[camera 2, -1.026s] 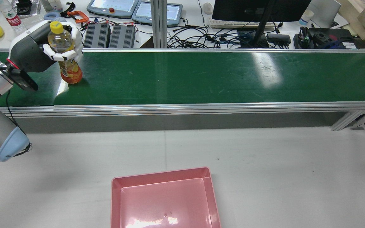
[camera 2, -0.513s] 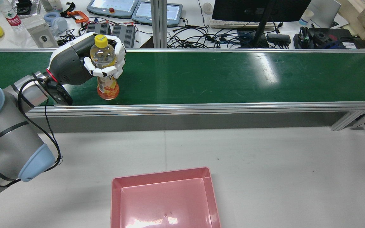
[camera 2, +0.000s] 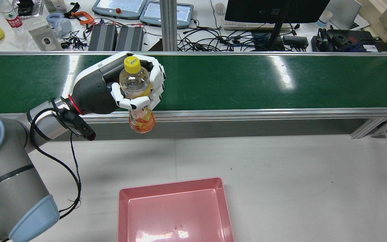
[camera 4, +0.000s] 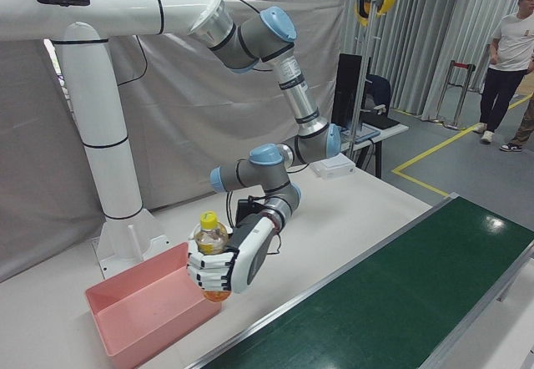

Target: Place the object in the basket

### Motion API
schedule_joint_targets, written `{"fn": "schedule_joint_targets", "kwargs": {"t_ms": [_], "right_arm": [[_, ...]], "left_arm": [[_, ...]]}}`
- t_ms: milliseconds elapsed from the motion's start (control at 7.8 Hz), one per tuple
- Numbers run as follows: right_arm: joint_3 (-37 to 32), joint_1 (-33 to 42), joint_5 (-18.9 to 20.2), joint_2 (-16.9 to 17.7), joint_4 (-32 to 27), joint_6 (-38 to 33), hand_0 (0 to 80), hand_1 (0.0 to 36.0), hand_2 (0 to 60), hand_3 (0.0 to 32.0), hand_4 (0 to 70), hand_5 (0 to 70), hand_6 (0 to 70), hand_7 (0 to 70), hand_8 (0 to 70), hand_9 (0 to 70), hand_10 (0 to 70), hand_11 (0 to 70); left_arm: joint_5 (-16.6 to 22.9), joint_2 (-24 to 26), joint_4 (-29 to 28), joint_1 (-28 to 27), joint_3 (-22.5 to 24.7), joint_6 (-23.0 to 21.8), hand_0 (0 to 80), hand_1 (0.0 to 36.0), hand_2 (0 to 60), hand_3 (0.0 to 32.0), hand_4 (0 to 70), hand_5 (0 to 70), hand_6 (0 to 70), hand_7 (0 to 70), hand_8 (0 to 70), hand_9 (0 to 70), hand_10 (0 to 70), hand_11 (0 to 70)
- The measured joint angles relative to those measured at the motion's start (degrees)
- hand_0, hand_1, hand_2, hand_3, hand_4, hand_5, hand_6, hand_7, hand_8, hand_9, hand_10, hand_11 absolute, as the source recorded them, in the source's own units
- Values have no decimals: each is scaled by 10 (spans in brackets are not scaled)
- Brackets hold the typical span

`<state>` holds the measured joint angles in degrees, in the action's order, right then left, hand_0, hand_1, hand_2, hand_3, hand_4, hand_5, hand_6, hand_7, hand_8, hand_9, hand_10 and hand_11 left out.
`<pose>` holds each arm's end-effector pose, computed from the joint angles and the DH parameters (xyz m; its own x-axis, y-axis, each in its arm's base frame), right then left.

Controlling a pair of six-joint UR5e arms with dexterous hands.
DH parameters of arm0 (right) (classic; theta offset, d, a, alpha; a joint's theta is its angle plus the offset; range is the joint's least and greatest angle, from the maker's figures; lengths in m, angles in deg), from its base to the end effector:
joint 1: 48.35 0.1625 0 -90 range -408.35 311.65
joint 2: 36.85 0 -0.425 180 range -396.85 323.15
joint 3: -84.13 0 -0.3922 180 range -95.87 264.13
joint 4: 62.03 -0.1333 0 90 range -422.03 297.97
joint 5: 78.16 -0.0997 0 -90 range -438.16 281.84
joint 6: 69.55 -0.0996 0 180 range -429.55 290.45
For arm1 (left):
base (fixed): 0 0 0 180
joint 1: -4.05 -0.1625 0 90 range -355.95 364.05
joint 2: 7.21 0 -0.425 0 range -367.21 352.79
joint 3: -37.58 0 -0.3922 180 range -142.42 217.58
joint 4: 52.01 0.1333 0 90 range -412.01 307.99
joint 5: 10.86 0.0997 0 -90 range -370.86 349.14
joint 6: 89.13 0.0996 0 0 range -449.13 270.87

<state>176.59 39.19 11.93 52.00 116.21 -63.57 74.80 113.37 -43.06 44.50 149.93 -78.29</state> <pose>0.1112 -0.5137 0.6527 -0.9940 0.0345 0.1039 -0.1001 0.0976 -0.9902 0.3601 -0.4921 0.2182 -0.7755 -0.6258 -0.0837 -0.3895 0.5785 -0.7166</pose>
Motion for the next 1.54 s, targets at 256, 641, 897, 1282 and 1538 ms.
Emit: {"fn": "schedule_joint_targets", "kwargs": {"t_ms": [256, 641, 897, 1282, 1538], "right_arm": [[0, 0, 0, 0, 0, 0, 0, 0, 0, 0, 0, 0, 0, 0, 0, 0, 0, 0], [0, 0, 0, 0, 0, 0, 0, 0, 0, 0, 0, 0, 0, 0, 0, 0, 0, 0], [0, 0, 0, 0, 0, 0, 0, 0, 0, 0, 0, 0, 0, 0, 0, 0, 0, 0], [0, 0, 0, 0, 0, 0, 0, 0, 0, 0, 0, 0, 0, 0, 0, 0, 0, 0], [0, 0, 0, 0, 0, 0, 0, 0, 0, 0, 0, 0, 0, 0, 0, 0, 0, 0]], "left_arm": [[0, -1, 5, -70, 17, 16, 704, 284, 600, 0, 700, 700, 700, 700, 700, 700, 700, 700], [62, 27, 56, -127, 21, 88, 724, 188, 600, 0, 700, 700, 700, 700, 700, 700, 700, 700], [75, 37, 61, -160, 20, 99, 800, 65, 0, 0, 700, 700, 700, 700, 700, 700, 633, 700], [80, 33, 57, -164, 31, 99, 781, 110, 0, 0, 35, 609, 168, 513, 205, 361, 384, 559], [82, 1, 59, -154, 70, 98, 800, 131, 0, 0, 0, 441, 88, 343, 90, 186, 248, 387]]}}
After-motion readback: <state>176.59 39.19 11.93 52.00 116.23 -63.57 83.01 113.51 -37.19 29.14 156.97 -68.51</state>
